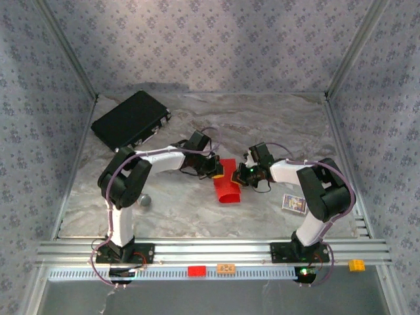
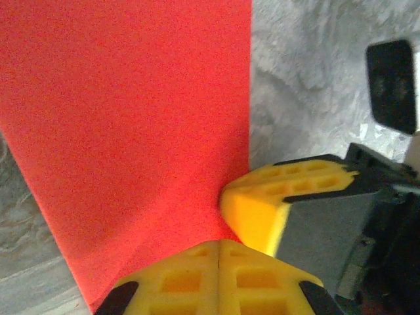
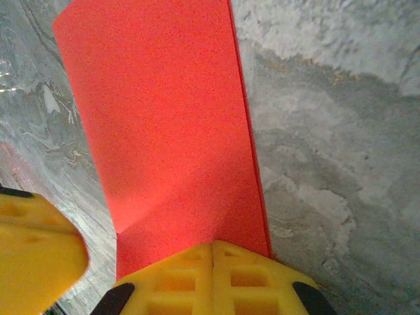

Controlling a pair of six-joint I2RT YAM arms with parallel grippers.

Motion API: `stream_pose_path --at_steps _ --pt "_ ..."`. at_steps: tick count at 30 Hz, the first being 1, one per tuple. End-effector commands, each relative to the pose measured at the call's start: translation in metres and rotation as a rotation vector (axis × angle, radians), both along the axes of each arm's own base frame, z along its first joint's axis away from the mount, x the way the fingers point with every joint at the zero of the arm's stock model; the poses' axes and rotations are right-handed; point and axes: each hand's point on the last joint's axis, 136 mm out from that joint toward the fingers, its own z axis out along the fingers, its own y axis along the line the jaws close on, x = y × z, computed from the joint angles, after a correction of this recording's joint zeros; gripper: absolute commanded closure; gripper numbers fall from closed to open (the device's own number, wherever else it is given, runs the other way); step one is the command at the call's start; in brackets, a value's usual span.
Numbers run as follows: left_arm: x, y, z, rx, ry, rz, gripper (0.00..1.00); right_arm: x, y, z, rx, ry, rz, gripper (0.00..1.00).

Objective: Fold a paper plane with a square sheet of paper (pick it up from the middle)
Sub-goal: First fold the square sheet of paper in half at the center of the table.

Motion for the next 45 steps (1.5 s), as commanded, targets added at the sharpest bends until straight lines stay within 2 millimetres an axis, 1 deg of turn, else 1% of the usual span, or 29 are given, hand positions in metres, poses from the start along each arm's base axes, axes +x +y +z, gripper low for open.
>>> stream_pose_path --at_steps 1,8,13,15,16,17,19,23,25,27,30,34,36,40,45 --pt "-0.010 0.001 -0.006 -0.023 0.027 -0.015 0.96 -0.040 -0.036 -0.046 -0.185 0.175 -0.049 1.00" --pt "-0.022 0.016 -0.033 0.031 0.047 -0.013 0.96 -0.042 -0.036 -0.047 -0.188 0.181 -0.049 1.00" --pt "-0.032 0.037 -0.057 0.136 0.042 -0.024 0.97 -0.043 -0.037 -0.048 -0.191 0.185 -0.050 1.00" --pt "-0.035 0.042 -0.064 0.162 0.039 -0.032 0.98 -0.042 -0.037 -0.047 -0.189 0.180 -0.050 1.00" --pt "-0.035 0.043 -0.065 0.162 0.033 -0.034 0.98 -0.043 -0.037 -0.048 -0.190 0.183 -0.050 1.00" --pt "-0.034 0.042 -0.062 0.153 0.027 -0.034 0.98 -0.043 -0.037 -0.048 -0.190 0.184 -0.051 1.00" --pt "-0.029 0.038 -0.051 0.133 0.001 -0.033 0.98 -0.043 -0.037 -0.048 -0.192 0.185 -0.054 1.00" --pt "-0.020 0.028 -0.022 0.076 -0.040 -0.018 0.99 -0.042 -0.036 -0.046 -0.190 0.180 -0.053 1.00" --pt "-0.017 0.019 -0.007 0.020 -0.043 -0.009 0.99 -0.042 -0.037 -0.046 -0.196 0.179 -0.053 1.00" --pt "-0.017 0.013 0.002 -0.027 -0.035 0.003 0.99 -0.042 -0.038 -0.045 -0.197 0.179 -0.055 1.00" --pt "-0.021 0.006 0.005 -0.081 -0.009 0.025 0.99 -0.042 -0.038 -0.045 -0.196 0.177 -0.055 1.00" --pt "-0.032 0.000 -0.006 -0.123 0.037 0.034 0.99 -0.042 -0.039 -0.045 -0.197 0.177 -0.057 1.00" --pt "-0.037 0.002 -0.014 -0.112 0.051 0.036 0.99 -0.044 -0.039 -0.046 -0.199 0.181 -0.055 1.00" --pt "-0.047 0.015 -0.032 -0.034 0.050 0.029 0.99 -0.043 -0.039 -0.047 -0.199 0.181 -0.056 1.00" --pt "-0.057 0.043 -0.057 0.114 0.011 -0.011 0.99 -0.043 -0.039 -0.047 -0.199 0.182 -0.059 1.00"
